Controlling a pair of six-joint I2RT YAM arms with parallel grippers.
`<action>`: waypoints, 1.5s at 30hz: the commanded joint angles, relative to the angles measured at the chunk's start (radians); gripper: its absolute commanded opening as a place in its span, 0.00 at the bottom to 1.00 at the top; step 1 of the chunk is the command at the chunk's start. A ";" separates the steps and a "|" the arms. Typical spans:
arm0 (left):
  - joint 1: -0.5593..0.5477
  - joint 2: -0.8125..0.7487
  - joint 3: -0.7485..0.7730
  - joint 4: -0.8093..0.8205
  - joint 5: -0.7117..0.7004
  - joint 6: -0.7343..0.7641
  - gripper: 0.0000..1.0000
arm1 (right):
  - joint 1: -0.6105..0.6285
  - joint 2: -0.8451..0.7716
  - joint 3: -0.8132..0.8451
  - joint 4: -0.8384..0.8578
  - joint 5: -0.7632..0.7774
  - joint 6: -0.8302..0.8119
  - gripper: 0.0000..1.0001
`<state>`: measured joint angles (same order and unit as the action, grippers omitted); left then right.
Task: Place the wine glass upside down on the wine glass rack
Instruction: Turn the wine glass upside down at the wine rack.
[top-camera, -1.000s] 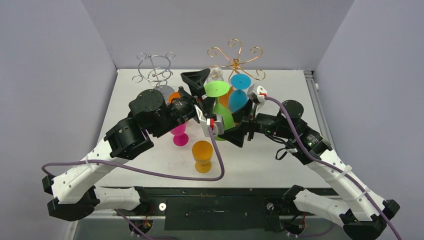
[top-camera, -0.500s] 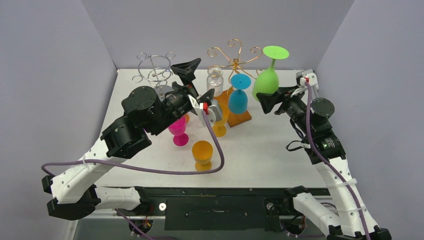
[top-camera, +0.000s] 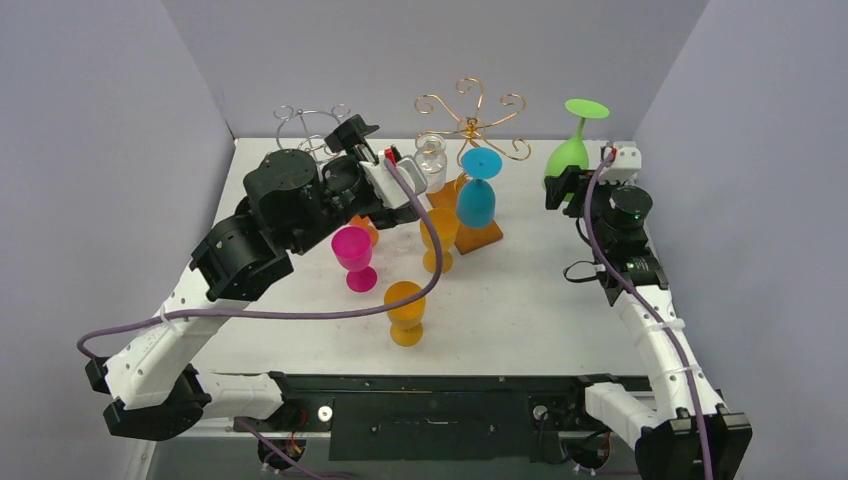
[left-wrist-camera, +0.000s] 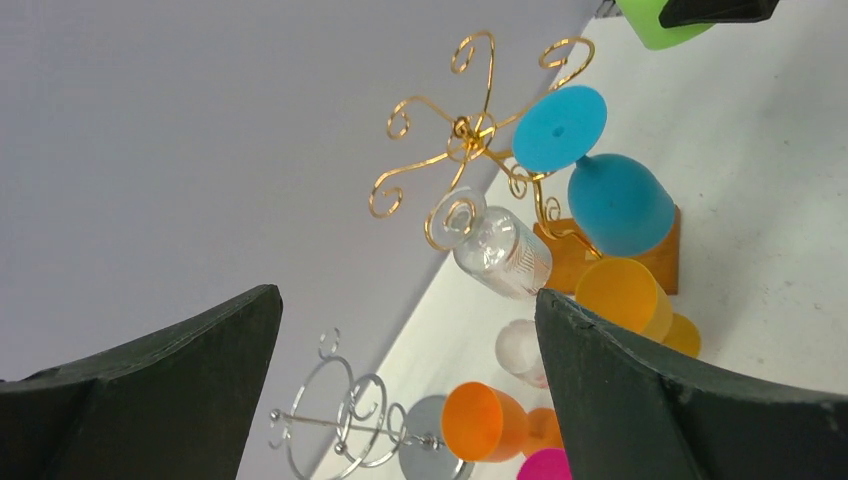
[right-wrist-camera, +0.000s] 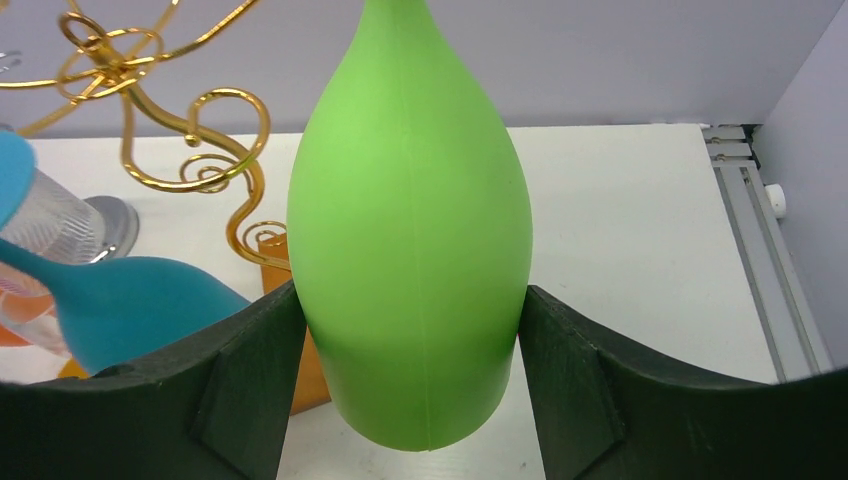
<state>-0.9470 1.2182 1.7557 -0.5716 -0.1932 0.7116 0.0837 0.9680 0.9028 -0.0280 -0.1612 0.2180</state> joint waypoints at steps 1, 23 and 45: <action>0.072 0.012 0.059 -0.107 0.056 -0.162 0.96 | -0.007 0.076 0.014 0.140 0.010 -0.063 0.57; 0.161 0.029 0.060 -0.171 0.094 -0.272 0.96 | 0.149 0.331 0.017 0.246 -0.077 -0.255 0.56; 0.184 0.054 0.047 -0.158 0.090 -0.296 0.96 | 0.157 0.190 -0.134 0.372 -0.101 -0.256 0.53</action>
<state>-0.7746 1.2678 1.7847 -0.7601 -0.1070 0.4446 0.2367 1.2129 0.7883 0.2417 -0.2329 -0.0593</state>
